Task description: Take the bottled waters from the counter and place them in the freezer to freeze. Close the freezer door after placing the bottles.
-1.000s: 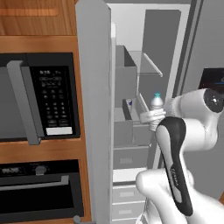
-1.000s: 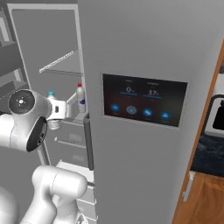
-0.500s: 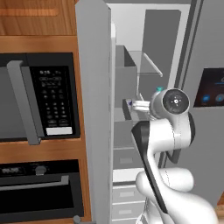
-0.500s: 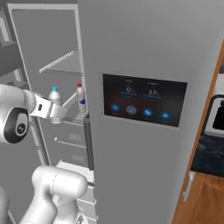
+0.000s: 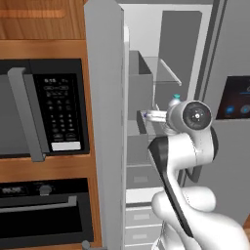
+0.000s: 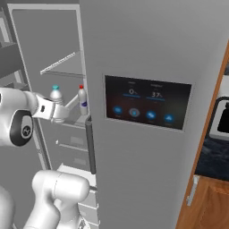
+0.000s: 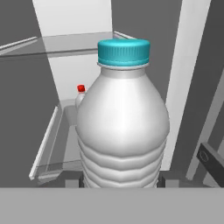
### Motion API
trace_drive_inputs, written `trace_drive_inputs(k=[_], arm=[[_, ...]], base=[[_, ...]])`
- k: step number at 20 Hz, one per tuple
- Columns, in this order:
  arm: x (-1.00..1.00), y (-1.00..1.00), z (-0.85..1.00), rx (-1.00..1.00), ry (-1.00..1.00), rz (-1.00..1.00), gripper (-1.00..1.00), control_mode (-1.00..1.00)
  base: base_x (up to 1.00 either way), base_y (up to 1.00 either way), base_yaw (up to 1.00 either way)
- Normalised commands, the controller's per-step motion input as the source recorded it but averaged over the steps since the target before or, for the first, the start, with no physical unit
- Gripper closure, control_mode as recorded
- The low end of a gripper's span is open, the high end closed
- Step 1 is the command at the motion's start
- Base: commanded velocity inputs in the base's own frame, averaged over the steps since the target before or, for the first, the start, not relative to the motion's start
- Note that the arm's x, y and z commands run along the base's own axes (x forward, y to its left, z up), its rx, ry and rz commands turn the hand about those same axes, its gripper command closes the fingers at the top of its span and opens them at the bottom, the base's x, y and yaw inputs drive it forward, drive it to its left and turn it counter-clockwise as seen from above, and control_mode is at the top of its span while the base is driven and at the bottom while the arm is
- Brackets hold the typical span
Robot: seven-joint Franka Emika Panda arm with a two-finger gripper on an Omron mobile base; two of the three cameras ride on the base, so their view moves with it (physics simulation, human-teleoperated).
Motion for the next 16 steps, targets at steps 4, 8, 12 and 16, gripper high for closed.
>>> trace_drive_inputs(k=[4, 8, 12, 16], arm=[[0.05, 0.02, 0.13, 0.00, -0.01, 0.15, 1.00, -1.00], [0.11, 0.00, 0.05, -0.02, -0.15, 0.02, 1.00, -1.00], [0.27, 0.04, 0.34, 0.00, -0.04, 0.02, 1.00, -1.00], [0.29, 0.10, 0.51, 0.00, 0.00, 0.00, 1.00, -1.00]], base=[[0.00, 0.00, 0.00], [0.00, 0.00, 0.00], [0.00, 0.00, 0.00], [0.00, 0.00, 0.00]])
